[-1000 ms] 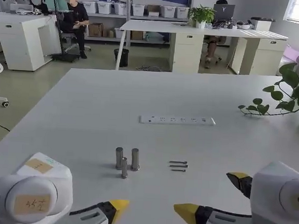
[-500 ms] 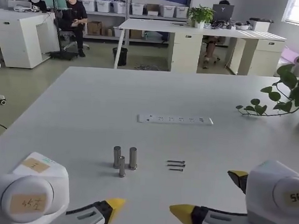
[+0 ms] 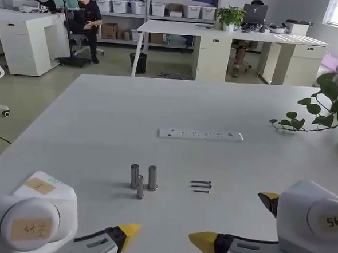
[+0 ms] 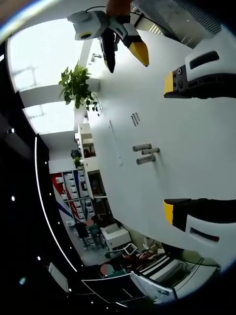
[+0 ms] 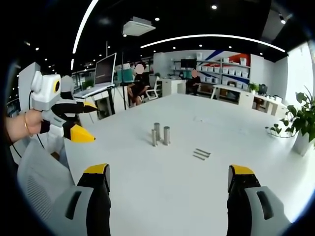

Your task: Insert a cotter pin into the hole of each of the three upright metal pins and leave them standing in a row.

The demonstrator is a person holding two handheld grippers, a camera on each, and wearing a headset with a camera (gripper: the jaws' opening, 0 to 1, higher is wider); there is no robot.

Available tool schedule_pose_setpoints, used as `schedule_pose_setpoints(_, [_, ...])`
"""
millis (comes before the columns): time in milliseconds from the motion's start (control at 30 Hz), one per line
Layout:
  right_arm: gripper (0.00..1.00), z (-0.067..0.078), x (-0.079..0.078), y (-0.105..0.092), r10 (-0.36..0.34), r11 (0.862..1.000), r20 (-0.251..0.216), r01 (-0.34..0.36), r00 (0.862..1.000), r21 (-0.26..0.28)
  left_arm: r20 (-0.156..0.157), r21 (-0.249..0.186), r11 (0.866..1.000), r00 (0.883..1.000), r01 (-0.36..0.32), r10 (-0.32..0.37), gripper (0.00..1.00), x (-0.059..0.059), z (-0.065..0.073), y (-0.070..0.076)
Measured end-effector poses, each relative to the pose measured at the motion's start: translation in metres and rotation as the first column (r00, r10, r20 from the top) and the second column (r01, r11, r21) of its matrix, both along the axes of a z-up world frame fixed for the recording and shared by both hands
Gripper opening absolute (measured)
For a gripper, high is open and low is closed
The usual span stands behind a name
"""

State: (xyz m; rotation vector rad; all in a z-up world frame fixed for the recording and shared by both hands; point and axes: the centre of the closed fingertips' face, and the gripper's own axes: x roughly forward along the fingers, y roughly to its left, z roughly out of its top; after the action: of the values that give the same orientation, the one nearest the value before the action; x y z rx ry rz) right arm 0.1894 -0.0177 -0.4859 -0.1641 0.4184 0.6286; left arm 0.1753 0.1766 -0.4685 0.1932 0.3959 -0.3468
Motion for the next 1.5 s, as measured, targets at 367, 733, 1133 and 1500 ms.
schedule_pose_setpoints(367, [0.98, 0.001, 0.004, -0.002, -0.001, 1.0, -0.008, 0.001, 1.0, 0.004, -0.011, -0.001, 1.0, 1.0, -0.004, 0.004, 0.83, -0.001, -0.002, 0.001])
schedule_pose_setpoints(733, [0.89, 0.002, 0.006, 0.001, 0.021, 0.999, 0.003, -0.021, 1.0, 0.032, -0.011, -0.007, 1.0, 1.0, 0.001, -0.001, 0.78, 0.011, -0.005, 0.002])
schedule_pose_setpoints(1133, [0.72, 0.009, 0.023, -0.007, -0.018, 0.997, 0.025, 0.016, 1.0, 0.08, 0.018, -0.043, 0.998, 0.999, 0.044, -0.043, 0.58, 0.054, -0.012, -0.002])
schedule_pose_setpoints(1500, [0.59, 0.001, 0.036, -0.009, -0.026, 0.994, 0.002, 0.026, 1.0, 0.106, 0.014, 0.017, 0.992, 0.992, 0.125, -0.125, 0.46, 0.1, -0.034, -0.009])
